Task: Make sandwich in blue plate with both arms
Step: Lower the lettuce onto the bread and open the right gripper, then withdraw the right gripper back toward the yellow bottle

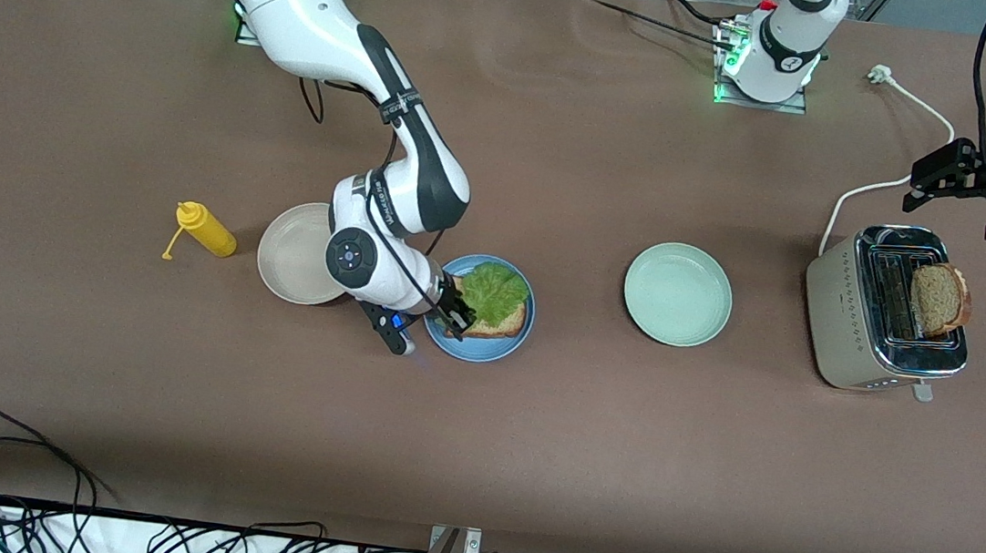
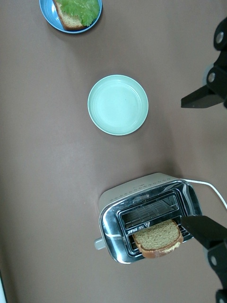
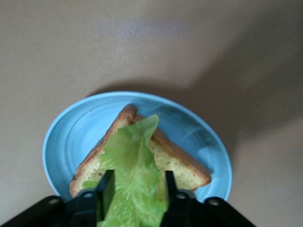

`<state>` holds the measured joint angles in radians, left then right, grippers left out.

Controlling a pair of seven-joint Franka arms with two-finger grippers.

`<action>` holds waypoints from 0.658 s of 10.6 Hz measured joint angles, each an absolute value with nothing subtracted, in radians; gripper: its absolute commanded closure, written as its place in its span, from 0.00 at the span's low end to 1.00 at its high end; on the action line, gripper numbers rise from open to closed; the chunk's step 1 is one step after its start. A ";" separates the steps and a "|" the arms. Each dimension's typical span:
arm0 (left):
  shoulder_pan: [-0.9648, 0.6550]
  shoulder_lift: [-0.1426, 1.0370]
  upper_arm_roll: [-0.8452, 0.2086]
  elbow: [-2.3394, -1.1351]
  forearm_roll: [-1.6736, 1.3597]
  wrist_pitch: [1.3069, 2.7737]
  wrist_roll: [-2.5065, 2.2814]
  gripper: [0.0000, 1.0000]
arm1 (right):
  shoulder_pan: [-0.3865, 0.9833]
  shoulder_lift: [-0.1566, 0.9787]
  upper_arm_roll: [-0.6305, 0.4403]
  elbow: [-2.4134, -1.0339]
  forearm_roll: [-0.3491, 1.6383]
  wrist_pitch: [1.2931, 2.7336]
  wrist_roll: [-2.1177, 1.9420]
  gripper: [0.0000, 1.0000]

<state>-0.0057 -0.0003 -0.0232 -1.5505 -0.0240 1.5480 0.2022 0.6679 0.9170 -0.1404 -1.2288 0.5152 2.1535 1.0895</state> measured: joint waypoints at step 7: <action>-0.003 0.000 -0.022 -1.552 -0.024 1.548 0.202 0.00 | 0.669 0.760 -0.313 -1.220 0.368 1.826 0.858 0.00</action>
